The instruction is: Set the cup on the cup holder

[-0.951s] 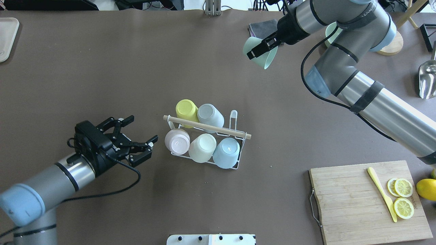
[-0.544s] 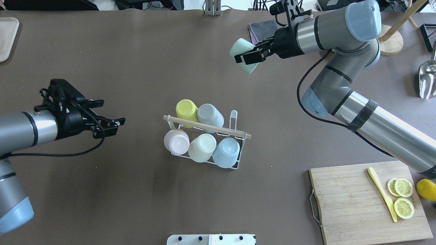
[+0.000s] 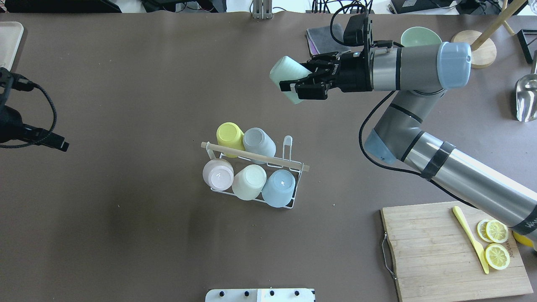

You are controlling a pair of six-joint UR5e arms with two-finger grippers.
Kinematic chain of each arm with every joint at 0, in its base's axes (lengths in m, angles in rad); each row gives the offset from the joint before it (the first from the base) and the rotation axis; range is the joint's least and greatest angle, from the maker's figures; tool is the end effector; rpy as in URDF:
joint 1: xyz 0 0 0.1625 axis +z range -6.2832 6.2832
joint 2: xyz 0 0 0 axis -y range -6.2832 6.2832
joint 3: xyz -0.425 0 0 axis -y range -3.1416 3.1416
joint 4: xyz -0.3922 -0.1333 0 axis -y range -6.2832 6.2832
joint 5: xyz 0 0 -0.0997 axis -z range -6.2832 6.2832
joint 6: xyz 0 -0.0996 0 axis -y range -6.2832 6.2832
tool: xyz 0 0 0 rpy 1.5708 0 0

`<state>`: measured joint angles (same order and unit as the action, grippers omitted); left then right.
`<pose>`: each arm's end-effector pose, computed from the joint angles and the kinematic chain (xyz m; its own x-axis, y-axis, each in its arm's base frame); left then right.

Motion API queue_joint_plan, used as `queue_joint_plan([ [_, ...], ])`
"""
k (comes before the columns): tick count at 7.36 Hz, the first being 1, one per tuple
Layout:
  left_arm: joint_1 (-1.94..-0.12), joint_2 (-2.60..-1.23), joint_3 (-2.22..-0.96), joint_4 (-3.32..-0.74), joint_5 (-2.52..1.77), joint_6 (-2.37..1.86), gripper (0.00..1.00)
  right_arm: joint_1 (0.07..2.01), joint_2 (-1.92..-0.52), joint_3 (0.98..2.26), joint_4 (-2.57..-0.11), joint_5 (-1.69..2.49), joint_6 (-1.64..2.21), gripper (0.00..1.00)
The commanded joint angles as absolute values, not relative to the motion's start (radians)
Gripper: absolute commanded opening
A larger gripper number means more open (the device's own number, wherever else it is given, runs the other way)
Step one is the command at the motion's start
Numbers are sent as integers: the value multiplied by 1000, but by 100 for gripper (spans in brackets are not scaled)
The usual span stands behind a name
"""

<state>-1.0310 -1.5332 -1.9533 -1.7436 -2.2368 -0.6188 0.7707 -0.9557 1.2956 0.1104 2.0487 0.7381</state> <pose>0.1844 -0.4474 0.4733 0.6805 0.1105 -0.7244 -0.0637 0.9937 0.0917 -0.4063 -0.5164 0.2506 0.0277 -0.8887 0.4577 -0.4473 0.3985 0.8007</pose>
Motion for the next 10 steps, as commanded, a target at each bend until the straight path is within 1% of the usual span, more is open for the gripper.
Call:
queue_joint_plan([
  [1,-1144,-1528,-1947,-1490,-2256,-618,99,720,-960,1275,225,1964,706,0],
  [2,-1196,-1529,-1947,-1345,-2258,-618,98,691,-969,1273,245,1919,703,0],
  [5,-1365,-1528,-1947,-1066,-2261,-620,98,597,-979,1244,293,1842,669,0],
  [7,-1498,-1528,-1931,-942,-2260,-620,98,585,-982,1243,295,1838,669,0],
  [8,-1558,-1520,-1918,-924,-2264,-620,99,575,-995,1239,314,1838,667,0],
  [9,-1575,-1490,-1917,-964,-2296,-618,99,574,-997,1229,336,1838,669,0],
  [10,-1624,-1444,-1913,-1100,-2337,-618,99,572,-997,1226,337,1838,667,0],
])
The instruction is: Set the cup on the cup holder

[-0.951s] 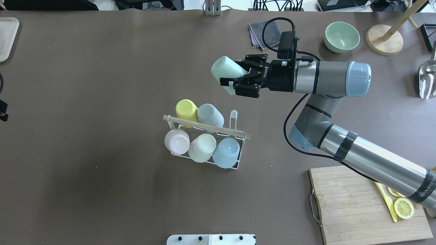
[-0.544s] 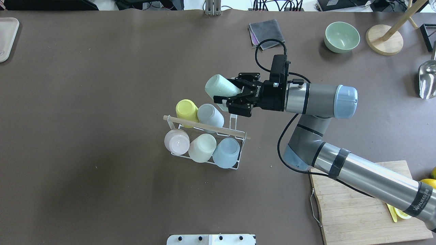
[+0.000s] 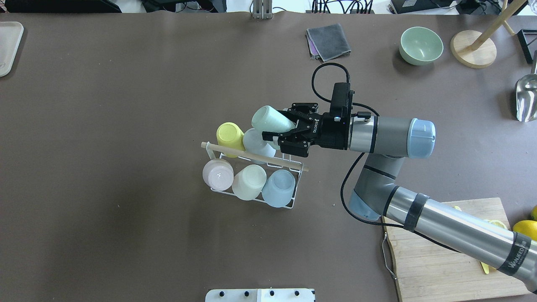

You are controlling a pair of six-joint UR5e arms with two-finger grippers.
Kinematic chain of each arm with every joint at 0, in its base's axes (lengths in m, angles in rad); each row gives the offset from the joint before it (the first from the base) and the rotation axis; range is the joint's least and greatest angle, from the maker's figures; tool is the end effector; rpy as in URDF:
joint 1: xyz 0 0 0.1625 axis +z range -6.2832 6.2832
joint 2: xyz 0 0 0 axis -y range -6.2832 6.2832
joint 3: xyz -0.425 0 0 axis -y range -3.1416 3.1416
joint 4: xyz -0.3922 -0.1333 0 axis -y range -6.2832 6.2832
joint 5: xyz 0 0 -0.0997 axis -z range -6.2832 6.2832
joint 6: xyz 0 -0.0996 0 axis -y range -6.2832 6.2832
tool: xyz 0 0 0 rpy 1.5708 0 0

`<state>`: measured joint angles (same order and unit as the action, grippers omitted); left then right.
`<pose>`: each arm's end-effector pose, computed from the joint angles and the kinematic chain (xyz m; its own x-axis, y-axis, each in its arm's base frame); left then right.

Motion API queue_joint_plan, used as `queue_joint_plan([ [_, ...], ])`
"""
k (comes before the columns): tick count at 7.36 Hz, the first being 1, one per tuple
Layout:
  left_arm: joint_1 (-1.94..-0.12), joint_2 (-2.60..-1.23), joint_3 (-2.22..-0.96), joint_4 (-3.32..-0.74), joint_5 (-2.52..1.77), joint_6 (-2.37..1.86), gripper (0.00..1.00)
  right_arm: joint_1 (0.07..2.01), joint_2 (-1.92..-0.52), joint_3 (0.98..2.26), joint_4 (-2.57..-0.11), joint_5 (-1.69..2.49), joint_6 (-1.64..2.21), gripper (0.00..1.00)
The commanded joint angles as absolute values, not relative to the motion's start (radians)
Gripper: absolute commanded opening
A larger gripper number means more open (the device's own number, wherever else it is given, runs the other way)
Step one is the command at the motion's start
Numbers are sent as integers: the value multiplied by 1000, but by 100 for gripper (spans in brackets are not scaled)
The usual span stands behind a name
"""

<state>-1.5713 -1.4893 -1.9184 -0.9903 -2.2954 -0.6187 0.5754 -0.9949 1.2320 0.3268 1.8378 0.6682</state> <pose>-0.0675 -0.4155 0.5847 0.6096 -0.7188 -0.3342 0.4346 0.6556 -0.6175 -0.4792 -0.4384 0.2912 -0.0127 -0.9107 0.4130 -0.5613 0.3483 0.7508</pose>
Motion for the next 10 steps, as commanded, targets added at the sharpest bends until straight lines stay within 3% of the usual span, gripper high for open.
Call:
queue_joint_plan([
  [1,-1632,-1409,-1907,-1212,-2379,-615,99,569,-997,1223,337,1838,669,0],
  [3,-1646,-1336,-1850,-1397,-2373,-233,98,565,-997,1203,359,1839,667,0],
  [5,-1716,-1354,-1799,-1390,-2372,117,99,568,-1011,1198,392,1841,669,0],
  [8,-1717,-1381,-1807,-1396,-2370,201,98,566,-1029,1198,423,1845,670,0],
  [10,-1713,-1391,-1799,-1396,-2364,201,98,563,-1038,1197,425,1838,670,99],
])
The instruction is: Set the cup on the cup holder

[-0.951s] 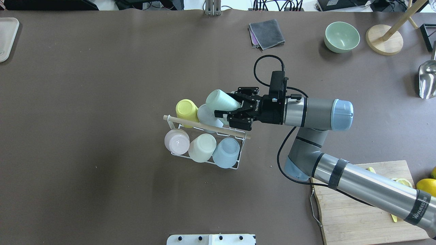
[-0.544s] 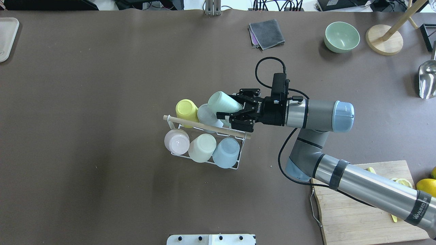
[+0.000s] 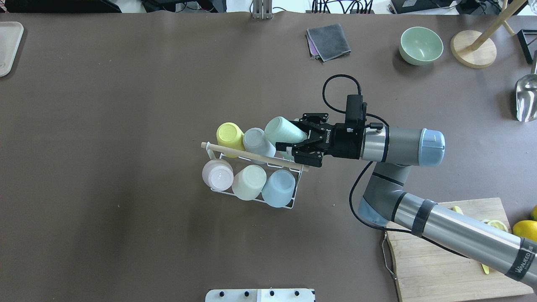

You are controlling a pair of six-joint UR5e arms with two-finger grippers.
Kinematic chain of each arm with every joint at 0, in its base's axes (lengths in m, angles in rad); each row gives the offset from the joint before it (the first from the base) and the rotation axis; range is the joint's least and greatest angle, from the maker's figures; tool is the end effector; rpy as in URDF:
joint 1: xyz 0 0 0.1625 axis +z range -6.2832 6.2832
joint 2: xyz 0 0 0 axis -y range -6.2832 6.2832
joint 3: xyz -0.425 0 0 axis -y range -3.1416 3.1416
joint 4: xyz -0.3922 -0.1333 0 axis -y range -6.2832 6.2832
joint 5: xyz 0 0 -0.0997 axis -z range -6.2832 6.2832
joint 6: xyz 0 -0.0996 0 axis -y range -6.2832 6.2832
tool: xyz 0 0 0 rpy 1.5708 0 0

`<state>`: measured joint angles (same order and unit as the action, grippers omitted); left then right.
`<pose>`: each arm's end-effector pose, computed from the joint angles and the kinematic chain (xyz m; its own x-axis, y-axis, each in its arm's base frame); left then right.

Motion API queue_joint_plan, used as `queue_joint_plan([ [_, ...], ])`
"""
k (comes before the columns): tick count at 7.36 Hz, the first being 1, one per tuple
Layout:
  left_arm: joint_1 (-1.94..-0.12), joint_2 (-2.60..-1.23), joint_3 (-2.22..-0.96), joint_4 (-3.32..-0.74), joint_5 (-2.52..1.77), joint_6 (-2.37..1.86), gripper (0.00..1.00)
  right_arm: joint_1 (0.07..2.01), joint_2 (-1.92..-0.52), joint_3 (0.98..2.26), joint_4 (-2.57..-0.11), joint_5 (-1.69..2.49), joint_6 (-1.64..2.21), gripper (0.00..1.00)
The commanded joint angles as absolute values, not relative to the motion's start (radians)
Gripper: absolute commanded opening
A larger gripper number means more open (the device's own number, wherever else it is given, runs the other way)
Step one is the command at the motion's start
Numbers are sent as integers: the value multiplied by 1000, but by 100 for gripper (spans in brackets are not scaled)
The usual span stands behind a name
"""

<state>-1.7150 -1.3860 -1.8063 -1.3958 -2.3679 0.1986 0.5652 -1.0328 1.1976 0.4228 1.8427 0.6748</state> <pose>-0.1195 -0.3908 0.6418 0.6936 0.0093 -0.7203 0.0059 0.9998 0.0185 -0.4743 -0.4270 0.3270 -0.0370 -0.9141 0.4037 -0.5699 0.3512 0.7429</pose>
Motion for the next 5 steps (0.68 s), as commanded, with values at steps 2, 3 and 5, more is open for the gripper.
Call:
queue_joint_plan([
  [2,-1713,-1390,-1801,-1397,-2295,201,99,565,-1040,1197,462,1824,672,100],
  [3,-1713,-1390,-1793,-1397,-2296,199,99,566,-1039,1197,466,1809,672,100],
  [5,-1713,-1391,-1795,-1399,-2296,199,99,607,-1028,1195,444,1819,670,100],
])
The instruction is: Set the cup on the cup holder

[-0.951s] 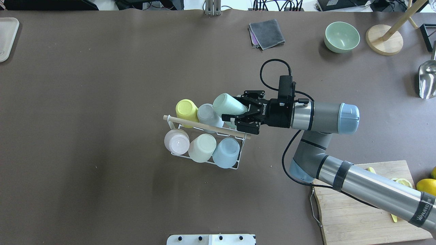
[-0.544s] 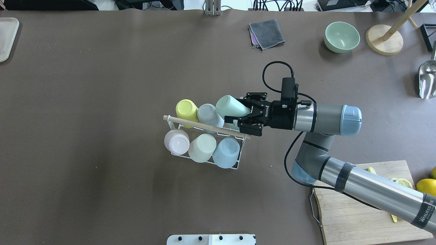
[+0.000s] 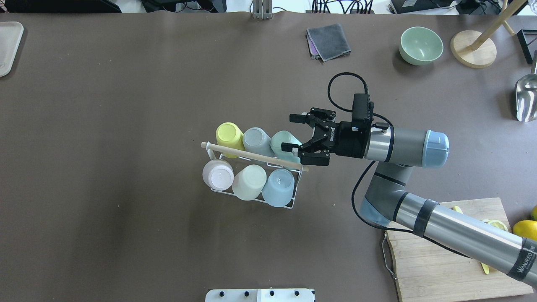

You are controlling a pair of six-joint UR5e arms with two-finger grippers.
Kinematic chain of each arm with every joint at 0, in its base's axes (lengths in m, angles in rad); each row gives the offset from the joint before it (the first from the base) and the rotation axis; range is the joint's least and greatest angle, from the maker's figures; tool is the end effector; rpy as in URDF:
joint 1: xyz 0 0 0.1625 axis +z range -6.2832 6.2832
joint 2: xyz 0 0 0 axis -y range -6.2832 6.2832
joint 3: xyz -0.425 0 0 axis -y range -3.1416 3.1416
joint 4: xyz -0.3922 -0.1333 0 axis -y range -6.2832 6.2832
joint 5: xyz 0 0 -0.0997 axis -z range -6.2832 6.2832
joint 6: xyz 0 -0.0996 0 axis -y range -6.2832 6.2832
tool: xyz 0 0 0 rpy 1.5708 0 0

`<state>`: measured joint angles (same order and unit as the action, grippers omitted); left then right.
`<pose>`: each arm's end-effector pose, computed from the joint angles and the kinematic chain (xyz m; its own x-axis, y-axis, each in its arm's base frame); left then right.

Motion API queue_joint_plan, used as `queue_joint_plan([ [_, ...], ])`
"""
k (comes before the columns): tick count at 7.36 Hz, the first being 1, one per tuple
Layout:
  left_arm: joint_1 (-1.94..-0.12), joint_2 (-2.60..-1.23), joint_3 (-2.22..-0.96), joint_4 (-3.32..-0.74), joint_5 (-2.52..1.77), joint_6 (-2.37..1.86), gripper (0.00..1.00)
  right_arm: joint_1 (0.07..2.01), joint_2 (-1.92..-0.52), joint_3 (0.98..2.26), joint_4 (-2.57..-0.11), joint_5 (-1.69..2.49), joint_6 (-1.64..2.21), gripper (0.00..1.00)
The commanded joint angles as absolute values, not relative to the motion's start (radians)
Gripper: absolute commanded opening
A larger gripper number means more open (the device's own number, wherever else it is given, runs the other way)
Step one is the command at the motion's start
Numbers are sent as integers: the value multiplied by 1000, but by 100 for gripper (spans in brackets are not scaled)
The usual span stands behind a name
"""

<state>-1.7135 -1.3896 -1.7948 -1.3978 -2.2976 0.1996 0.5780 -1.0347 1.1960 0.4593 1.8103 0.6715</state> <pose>-0.1240 -0.3908 0.6505 0.7410 0.0067 -0.6715 -0.0060 1.0000 0.0034 -0.4635 -0.4333 0.3275 -0.0141 -0.9172 0.3981 -0.6110 0.3231 0.7227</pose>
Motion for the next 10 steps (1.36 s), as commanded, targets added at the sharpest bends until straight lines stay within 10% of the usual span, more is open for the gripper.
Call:
queue_joint_plan([
  [1,-1713,-1391,-1796,-1426,-2296,199,99,674,-1016,1206,322,1883,669,100],
  [10,-1712,-1388,-1784,-1479,-2303,192,98,943,-1009,1435,-1094,2047,669,100],
])
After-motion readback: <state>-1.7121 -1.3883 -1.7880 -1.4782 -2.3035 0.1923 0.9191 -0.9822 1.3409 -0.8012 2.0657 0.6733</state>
